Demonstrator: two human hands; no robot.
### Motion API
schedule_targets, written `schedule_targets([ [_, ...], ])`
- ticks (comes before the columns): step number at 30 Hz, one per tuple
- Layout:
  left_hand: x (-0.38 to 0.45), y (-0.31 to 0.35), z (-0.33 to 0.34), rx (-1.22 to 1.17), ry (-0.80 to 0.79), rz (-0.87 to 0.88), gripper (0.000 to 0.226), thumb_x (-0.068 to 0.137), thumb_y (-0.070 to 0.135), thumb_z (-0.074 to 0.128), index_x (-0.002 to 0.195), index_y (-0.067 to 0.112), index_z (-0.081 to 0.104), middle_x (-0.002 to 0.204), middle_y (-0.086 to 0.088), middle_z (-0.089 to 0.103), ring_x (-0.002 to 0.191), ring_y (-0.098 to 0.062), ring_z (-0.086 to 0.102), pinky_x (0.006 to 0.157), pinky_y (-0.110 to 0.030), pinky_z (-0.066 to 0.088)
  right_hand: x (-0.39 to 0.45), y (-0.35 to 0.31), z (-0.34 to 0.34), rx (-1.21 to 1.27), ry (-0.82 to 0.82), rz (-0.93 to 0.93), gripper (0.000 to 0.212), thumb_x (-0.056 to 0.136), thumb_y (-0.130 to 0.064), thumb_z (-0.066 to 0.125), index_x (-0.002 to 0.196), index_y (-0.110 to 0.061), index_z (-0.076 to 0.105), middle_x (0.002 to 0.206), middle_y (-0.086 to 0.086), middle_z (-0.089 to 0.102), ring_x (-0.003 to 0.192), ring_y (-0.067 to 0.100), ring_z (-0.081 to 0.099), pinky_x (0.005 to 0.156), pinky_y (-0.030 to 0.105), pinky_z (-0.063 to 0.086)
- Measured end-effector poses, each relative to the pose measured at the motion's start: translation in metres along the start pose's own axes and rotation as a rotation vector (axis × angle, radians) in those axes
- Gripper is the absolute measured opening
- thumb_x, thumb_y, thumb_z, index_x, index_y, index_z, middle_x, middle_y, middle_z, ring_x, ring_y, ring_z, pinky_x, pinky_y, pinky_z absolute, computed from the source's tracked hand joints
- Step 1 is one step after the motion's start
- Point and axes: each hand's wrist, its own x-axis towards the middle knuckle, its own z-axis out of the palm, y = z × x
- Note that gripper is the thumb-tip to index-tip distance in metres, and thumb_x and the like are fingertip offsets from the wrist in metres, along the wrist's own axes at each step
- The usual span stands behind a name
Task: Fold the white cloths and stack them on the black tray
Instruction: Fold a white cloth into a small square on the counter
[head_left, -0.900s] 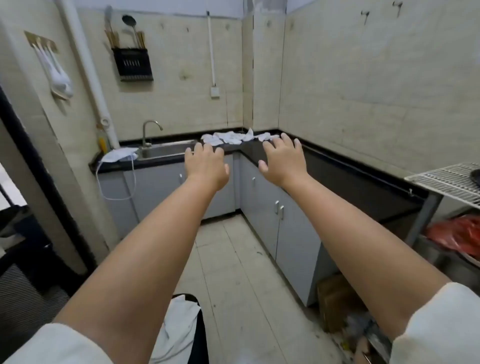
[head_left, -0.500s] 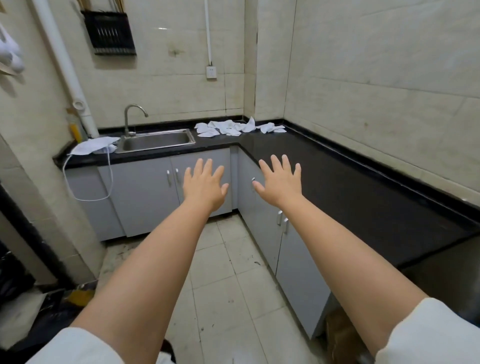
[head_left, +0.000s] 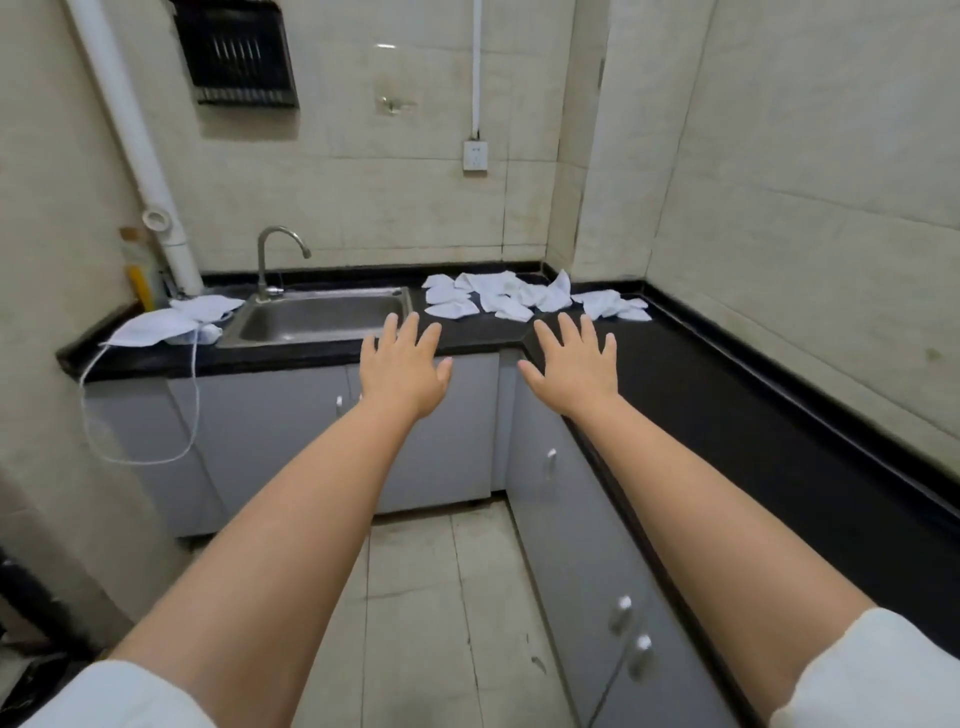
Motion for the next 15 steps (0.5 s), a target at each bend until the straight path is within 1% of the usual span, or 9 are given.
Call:
schedule_targets([
  [8, 0.241, -0.006, 0.056, -0.023, 0.025, 0.072, 0.052, 0.098, 0.041, 0.031, 0.146, 0.023, 0.022, 0.158, -0.003, 0.012, 0.146, -0.024, 0.004, 0.116, -0.044, 0.011, 0.234, 0.018, 0.058, 0.023, 0.018, 0.052, 0.059, 0.094, -0.046, 0.035, 0.146, -0.023, 0.019, 0.155, 0.007, 0.015, 0.143, 0.029, 0.008, 0.114, 0.054, 0.013],
  [12, 0.343, 0.002, 0.097, -0.029, -0.052, 0.097, 0.053, 0.098, 0.041, 0.029, 0.147, 0.023, 0.019, 0.158, -0.002, 0.008, 0.146, -0.024, 0.001, 0.118, -0.045, 0.009, 0.327, 0.044, 0.089, 0.054, -0.01, 0.096, 0.057, 0.095, -0.046, 0.034, 0.146, -0.023, 0.019, 0.156, 0.007, 0.014, 0.144, 0.029, 0.006, 0.114, 0.052, 0.009],
  [15, 0.409, 0.008, 0.139, -0.01, -0.104, 0.094, 0.053, 0.098, 0.042, 0.029, 0.146, 0.023, 0.02, 0.159, -0.002, 0.007, 0.147, -0.024, -0.001, 0.118, -0.045, 0.008, 0.395, 0.07, 0.125, 0.078, -0.032, 0.138, 0.056, 0.095, -0.044, 0.034, 0.145, -0.023, 0.021, 0.155, 0.007, 0.017, 0.144, 0.03, 0.007, 0.114, 0.052, 0.01],
])
